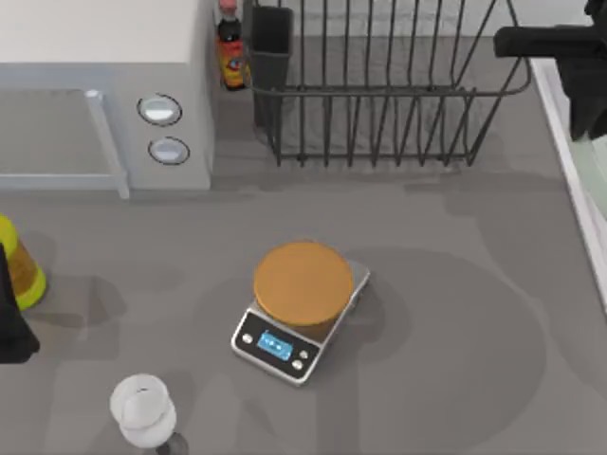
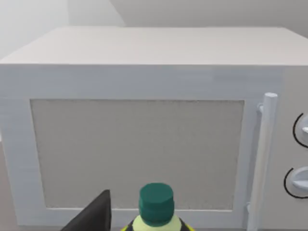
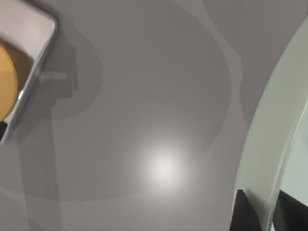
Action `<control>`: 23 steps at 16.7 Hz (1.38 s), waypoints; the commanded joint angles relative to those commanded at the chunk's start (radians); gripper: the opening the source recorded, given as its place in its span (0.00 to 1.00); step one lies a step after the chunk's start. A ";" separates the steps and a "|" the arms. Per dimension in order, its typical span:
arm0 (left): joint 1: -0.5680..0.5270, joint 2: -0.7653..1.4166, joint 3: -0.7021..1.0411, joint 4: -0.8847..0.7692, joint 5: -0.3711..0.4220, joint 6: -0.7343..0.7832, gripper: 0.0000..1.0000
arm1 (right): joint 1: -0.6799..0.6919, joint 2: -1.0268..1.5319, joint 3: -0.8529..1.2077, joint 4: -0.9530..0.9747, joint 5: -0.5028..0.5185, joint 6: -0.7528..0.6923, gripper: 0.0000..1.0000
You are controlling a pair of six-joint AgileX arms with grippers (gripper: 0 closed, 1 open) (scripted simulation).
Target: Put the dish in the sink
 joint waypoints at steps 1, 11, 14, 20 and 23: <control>0.000 0.000 0.000 0.000 0.000 0.000 1.00 | -0.020 0.033 0.033 -0.006 0.000 -0.020 0.00; 0.000 0.000 0.000 0.000 0.000 0.000 1.00 | -0.367 0.735 0.715 -0.064 0.004 -0.365 0.00; 0.000 0.000 0.000 0.000 0.000 0.000 1.00 | -0.442 0.846 0.823 -0.067 0.004 -0.440 0.00; 0.000 0.000 0.000 0.000 0.000 0.000 1.00 | -0.459 0.867 0.844 -0.068 0.005 -0.457 0.08; 0.000 0.000 0.000 0.000 0.000 0.000 1.00 | -0.459 0.867 0.844 -0.068 0.005 -0.457 0.30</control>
